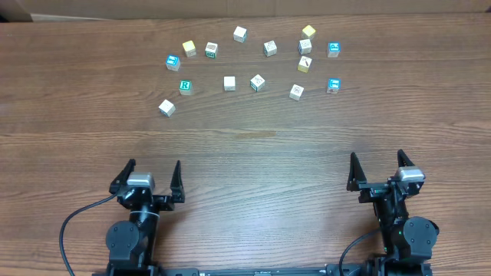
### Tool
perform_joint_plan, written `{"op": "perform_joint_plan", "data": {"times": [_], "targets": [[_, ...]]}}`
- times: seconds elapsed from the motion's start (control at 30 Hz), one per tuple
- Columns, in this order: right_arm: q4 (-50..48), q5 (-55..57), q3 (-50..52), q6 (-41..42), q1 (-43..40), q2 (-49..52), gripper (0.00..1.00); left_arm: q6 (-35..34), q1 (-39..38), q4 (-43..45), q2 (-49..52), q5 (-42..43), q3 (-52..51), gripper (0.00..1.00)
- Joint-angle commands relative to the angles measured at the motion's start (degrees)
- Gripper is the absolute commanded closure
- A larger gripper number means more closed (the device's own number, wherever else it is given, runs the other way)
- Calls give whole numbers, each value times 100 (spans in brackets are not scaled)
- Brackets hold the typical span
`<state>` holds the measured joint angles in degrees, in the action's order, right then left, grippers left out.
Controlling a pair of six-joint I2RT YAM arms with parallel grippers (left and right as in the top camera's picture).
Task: Form a horizontal line
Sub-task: 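Reach the left gripper to the green 'R' block and grasp it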
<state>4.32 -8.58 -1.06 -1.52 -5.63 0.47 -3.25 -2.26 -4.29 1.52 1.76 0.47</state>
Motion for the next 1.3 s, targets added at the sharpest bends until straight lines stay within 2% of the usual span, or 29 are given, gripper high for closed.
{"op": "perform_joint_plan", "data": {"times": [0.0,0.17,0.3,0.5,0.67,0.73,0.9,1.07,1.27], "targets": [[-22,-2,57,-26,-13,-31,0,-98,-35,17,-2,-4,111,0],[-22,-2,57,-26,-13,-31,0,146,-35,-173,614,-581,1001,0],[-22,-2,57,-26,-13,-31,0,476,-33,-498,1735,-1045,2157,0],[-22,-2,57,-26,-13,-31,0,400,-33,-1366,4017,-1554,4133,0],[-22,-2,57,-26,-13,-31,0,326,-33,-2476,6067,-1574,5880,0],[-20,-2,57,-26,-13,-31,0,326,-33,-2623,6787,-1534,6426,1],[-22,-2,57,-26,-13,-31,0,326,-33,-2247,7947,-1032,7007,0],[-22,-2,57,-26,-13,-31,0,332,-35,-1722,8603,-614,7036,0],[-22,-2,57,-26,-13,-31,0,-114,-44,-1897,9342,-619,7197,0]]}}
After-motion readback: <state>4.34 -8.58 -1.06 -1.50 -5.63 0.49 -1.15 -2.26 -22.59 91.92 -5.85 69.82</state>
